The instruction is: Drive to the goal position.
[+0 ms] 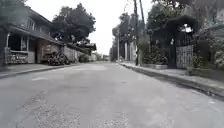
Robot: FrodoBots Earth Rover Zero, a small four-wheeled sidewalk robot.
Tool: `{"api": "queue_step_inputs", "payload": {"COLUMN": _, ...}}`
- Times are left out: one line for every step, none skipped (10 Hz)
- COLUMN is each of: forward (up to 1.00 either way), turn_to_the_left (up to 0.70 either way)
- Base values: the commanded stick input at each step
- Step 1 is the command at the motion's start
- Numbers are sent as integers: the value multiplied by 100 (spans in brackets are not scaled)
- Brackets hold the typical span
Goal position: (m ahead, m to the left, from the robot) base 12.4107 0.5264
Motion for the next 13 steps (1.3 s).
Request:
{"api": "queue_step_inputs", "payload": {"forward": 100, "turn_to_the_left": 0}}
{"api": "queue_step_inputs", "payload": {"forward": 100, "turn_to_the_left": 0}}
{"api": "queue_step_inputs", "payload": {"forward": 100, "turn_to_the_left": 0}}
{"api": "queue_step_inputs", "payload": {"forward": 100, "turn_to_the_left": 0}}
{"api": "queue_step_inputs", "payload": {"forward": 100, "turn_to_the_left": 0}}
{"api": "queue_step_inputs", "payload": {"forward": 100, "turn_to_the_left": 0}}
{"api": "queue_step_inputs", "payload": {"forward": 100, "turn_to_the_left": 0}}
{"api": "queue_step_inputs", "payload": {"forward": 100, "turn_to_the_left": 0}}
{"api": "queue_step_inputs", "payload": {"forward": 100, "turn_to_the_left": 0}}
{"api": "queue_step_inputs", "payload": {"forward": 100, "turn_to_the_left": 0}}
{"api": "queue_step_inputs", "payload": {"forward": 100, "turn_to_the_left": 0}}
{"api": "queue_step_inputs", "payload": {"forward": 100, "turn_to_the_left": 0}}
{"api": "queue_step_inputs", "payload": {"forward": 100, "turn_to_the_left": 0}}
